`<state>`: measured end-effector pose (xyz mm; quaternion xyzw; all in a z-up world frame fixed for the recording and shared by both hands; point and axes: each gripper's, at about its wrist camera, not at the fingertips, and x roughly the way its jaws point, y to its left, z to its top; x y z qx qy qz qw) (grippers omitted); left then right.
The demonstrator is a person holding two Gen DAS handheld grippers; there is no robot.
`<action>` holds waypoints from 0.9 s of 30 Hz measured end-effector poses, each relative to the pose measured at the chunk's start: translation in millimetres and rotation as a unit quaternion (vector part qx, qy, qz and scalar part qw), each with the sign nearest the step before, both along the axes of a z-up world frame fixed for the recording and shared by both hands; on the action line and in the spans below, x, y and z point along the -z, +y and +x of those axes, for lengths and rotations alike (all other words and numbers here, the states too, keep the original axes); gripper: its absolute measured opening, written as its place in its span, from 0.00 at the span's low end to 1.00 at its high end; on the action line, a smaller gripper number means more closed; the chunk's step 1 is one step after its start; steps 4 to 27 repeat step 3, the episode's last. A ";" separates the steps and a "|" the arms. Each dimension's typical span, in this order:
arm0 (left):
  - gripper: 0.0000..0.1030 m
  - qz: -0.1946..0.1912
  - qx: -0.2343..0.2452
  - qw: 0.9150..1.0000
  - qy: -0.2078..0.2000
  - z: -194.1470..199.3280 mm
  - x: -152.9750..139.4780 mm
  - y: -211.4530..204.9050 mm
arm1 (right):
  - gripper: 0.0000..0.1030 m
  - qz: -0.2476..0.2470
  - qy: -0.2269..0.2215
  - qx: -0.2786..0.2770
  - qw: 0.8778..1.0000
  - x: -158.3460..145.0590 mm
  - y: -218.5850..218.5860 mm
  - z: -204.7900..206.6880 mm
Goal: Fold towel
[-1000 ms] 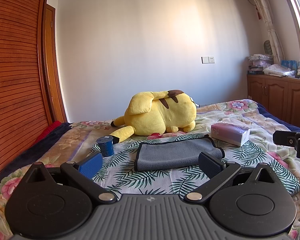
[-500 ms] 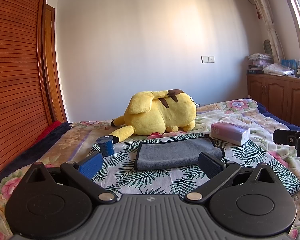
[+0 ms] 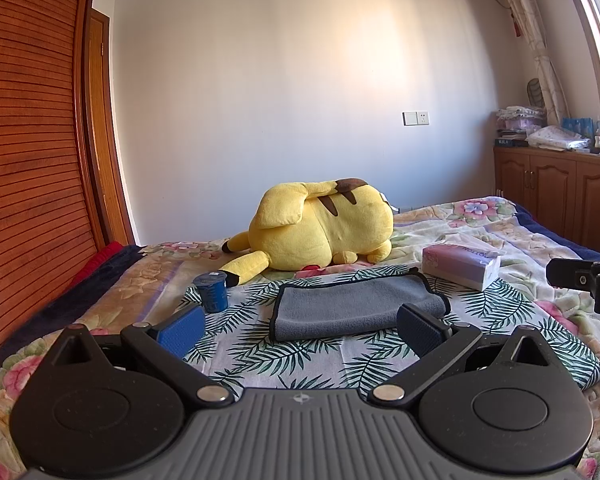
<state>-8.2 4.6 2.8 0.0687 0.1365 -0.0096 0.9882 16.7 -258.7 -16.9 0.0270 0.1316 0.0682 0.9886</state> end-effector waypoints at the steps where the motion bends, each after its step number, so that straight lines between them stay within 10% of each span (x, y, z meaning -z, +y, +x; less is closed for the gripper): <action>1: 1.00 0.000 0.000 1.000 0.000 -0.1 0.2 0.6 | 1.00 0.000 0.000 0.000 1.000 0.0 -0.1 0.0; 27: 1.00 0.000 0.000 1.000 0.000 0.1 -0.1 -0.2 | 1.00 0.000 0.000 0.000 1.000 0.0 0.0 0.1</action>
